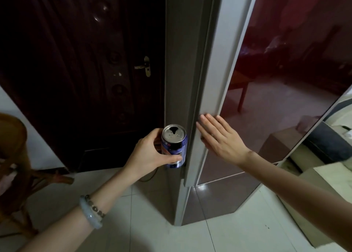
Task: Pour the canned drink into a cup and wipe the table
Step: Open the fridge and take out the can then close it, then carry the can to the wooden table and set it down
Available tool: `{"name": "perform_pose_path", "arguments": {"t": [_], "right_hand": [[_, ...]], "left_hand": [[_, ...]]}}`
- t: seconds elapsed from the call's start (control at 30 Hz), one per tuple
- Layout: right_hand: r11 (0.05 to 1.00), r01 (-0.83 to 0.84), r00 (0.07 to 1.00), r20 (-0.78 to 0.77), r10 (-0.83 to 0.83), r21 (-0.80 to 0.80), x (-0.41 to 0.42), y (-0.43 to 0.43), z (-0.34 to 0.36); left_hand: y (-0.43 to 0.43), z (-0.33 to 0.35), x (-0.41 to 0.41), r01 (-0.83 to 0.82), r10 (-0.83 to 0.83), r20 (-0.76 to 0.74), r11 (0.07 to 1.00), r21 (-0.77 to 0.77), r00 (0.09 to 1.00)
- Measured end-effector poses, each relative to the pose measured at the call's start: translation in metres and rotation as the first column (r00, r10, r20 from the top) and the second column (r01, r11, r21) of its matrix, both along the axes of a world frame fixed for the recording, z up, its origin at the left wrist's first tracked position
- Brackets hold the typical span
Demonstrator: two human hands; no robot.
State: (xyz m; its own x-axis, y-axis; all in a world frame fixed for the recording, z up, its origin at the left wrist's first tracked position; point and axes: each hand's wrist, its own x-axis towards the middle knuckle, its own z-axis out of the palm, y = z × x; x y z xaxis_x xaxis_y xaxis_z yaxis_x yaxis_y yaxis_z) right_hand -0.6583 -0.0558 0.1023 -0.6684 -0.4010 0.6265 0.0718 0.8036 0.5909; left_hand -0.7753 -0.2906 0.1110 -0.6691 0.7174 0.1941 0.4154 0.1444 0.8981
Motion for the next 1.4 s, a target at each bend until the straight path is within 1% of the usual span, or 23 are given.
{"name": "perform_pose_path", "arguments": {"t": [0.1,0.2,0.4,0.5,0.57,0.63,0.67,0.7,0.73,0.77,0.8,0.83,0.87,0.9,0.93,0.97,1.03,1.07,1.17,1.27,1.4], "right_hand": [[0.999,-0.014,1.000,-0.015,0.013,-0.049,-0.010,-0.001,0.000],[0.998,0.012,1.000,-0.003,-0.013,-0.056,-0.018,0.000,0.002],[0.985,0.158,0.987,0.027,-0.157,-0.067,-0.033,-0.009,0.003],[0.961,0.261,0.964,0.083,-0.253,-0.094,-0.032,-0.019,0.002],[0.933,0.330,0.939,0.150,-0.309,-0.145,-0.028,-0.031,0.004],[0.877,0.403,0.911,0.206,-0.358,-0.261,-0.025,-0.050,0.003],[0.819,0.435,0.899,0.235,-0.370,-0.373,-0.022,-0.063,0.001],[0.725,0.452,0.892,0.264,-0.367,-0.520,-0.019,-0.079,-0.002],[0.588,0.446,0.893,0.292,-0.342,-0.675,-0.016,-0.095,-0.006],[0.397,0.448,0.889,0.349,-0.297,-0.801,-0.012,-0.110,-0.009],[0.174,0.445,0.887,0.405,-0.224,-0.878,-0.008,-0.122,-0.013],[-0.038,0.423,0.893,0.423,-0.155,-0.906,-0.004,-0.133,-0.015],[-0.218,0.373,0.908,0.403,-0.114,-0.902,0.000,-0.141,-0.019],[-0.362,0.301,0.930,0.356,-0.094,-0.882,0.005,-0.148,-0.021],[-0.474,0.226,0.946,0.307,-0.100,-0.851,0.012,-0.154,-0.023],[-0.560,0.167,0.956,0.272,-0.110,-0.811,0.019,-0.161,-0.023],[-0.683,0.081,0.965,0.229,-0.129,-0.726,0.036,-0.175,-0.025],[-0.726,0.047,0.968,0.212,-0.137,-0.686,0.046,-0.182,-0.026],[-0.806,-0.066,0.967,0.162,-0.197,-0.588,0.079,-0.201,-0.027],[-0.840,-0.209,0.941,0.130,-0.312,-0.500,0.114,-0.220,-0.027],[-0.814,-0.388,0.869,0.122,-0.479,-0.431,0.169,-0.249,-0.029]], "left_hand": [[0.003,0.000,-0.009,0.035,-0.034,0.007,0.999,-0.009,0.999],[0.005,0.002,-0.020,0.077,-0.077,0.002,0.997,-0.013,0.997],[0.008,0.005,-0.046,0.185,-0.185,-0.013,0.982,-0.030,0.983],[0.009,0.005,-0.058,0.239,-0.240,-0.015,0.970,-0.037,0.971],[0.011,0.006,-0.063,0.281,-0.282,-0.012,0.959,-0.033,0.959],[0.015,0.005,-0.067,0.320,-0.320,-0.017,0.947,-0.020,0.947],[0.016,0.005,-0.067,0.340,-0.341,-0.019,0.940,-0.012,0.940],[0.016,0.004,-0.067,0.365,-0.365,-0.024,0.931,-0.007,0.931],[0.017,0.004,-0.066,0.389,-0.389,-0.028,0.921,-0.003,0.921],[0.017,0.003,-0.065,0.417,-0.417,-0.030,0.909,0.001,0.909],[0.018,0.003,-0.063,0.447,-0.447,-0.024,0.895,0.002,0.894],[0.018,0.003,-0.060,0.479,-0.479,-0.013,0.878,0.001,0.878],[0.018,0.002,-0.057,0.512,-0.512,-0.003,0.859,-0.003,0.859],[0.018,0.001,-0.053,0.544,-0.544,0.004,0.839,-0.005,0.839],[0.019,-0.001,-0.049,0.573,-0.573,0.005,0.819,-0.009,0.819],[0.020,-0.002,-0.044,0.604,-0.604,0.005,0.797,-0.017,0.797],[0.022,-0.006,-0.033,0.659,-0.659,0.011,0.751,-0.024,0.752],[0.022,-0.008,-0.026,0.687,-0.686,0.018,0.726,-0.027,0.727],[0.025,-0.011,0.000,0.771,-0.771,0.028,0.634,-0.055,0.636],[0.028,-0.013,0.031,0.846,-0.846,0.030,0.529,-0.066,0.532],[0.028,-0.009,0.086,0.924,-0.924,0.043,0.379,-0.050,0.381]]}}
